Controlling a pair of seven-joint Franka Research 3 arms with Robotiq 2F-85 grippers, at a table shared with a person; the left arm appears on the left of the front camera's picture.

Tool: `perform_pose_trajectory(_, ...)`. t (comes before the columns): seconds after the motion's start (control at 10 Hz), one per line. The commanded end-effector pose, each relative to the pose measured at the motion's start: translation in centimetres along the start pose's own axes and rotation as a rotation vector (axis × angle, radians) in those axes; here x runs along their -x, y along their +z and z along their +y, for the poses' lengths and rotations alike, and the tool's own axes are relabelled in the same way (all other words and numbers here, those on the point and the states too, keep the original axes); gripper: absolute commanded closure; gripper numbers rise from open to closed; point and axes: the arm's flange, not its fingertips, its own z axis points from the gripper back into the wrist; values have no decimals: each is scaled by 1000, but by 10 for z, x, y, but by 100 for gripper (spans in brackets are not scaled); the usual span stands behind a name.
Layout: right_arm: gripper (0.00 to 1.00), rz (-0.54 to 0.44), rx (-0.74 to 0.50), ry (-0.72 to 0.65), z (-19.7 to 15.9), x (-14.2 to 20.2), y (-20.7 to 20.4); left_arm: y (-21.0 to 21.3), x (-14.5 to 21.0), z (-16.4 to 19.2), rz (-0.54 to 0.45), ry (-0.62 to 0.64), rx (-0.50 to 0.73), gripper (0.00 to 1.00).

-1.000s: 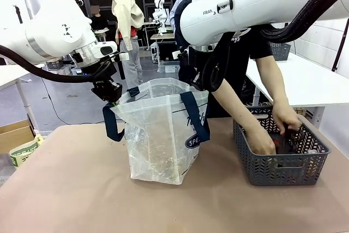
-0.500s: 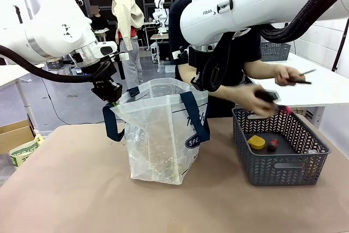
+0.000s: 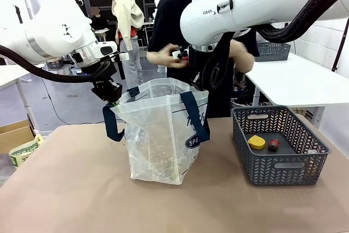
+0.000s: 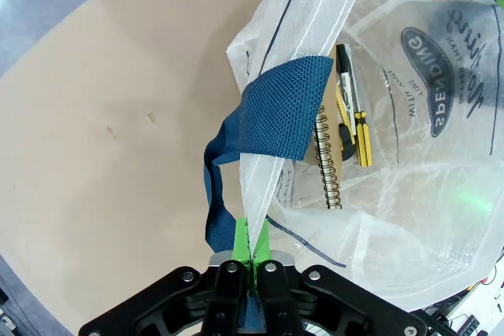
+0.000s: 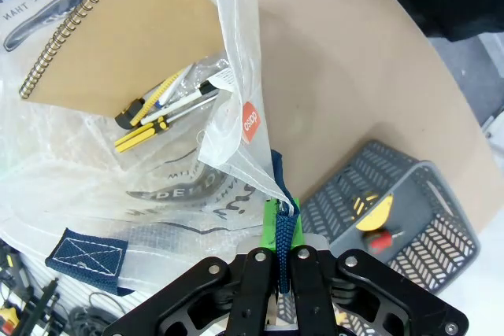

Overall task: Transfer purchased items from the store into the shopping bag.
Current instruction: Move the Reusable shopping bag to the right side of the table.

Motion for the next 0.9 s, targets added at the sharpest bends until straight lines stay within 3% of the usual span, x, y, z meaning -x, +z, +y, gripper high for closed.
perform_pose_trajectory(0.0,100,3,1,-2,-2,1,-1,3,1,1,-6,2,-2,100)
perform_pose_trajectory(0.8,100,3,1,-2,-2,1,-1,3,1,1,-6,2,-2,100)
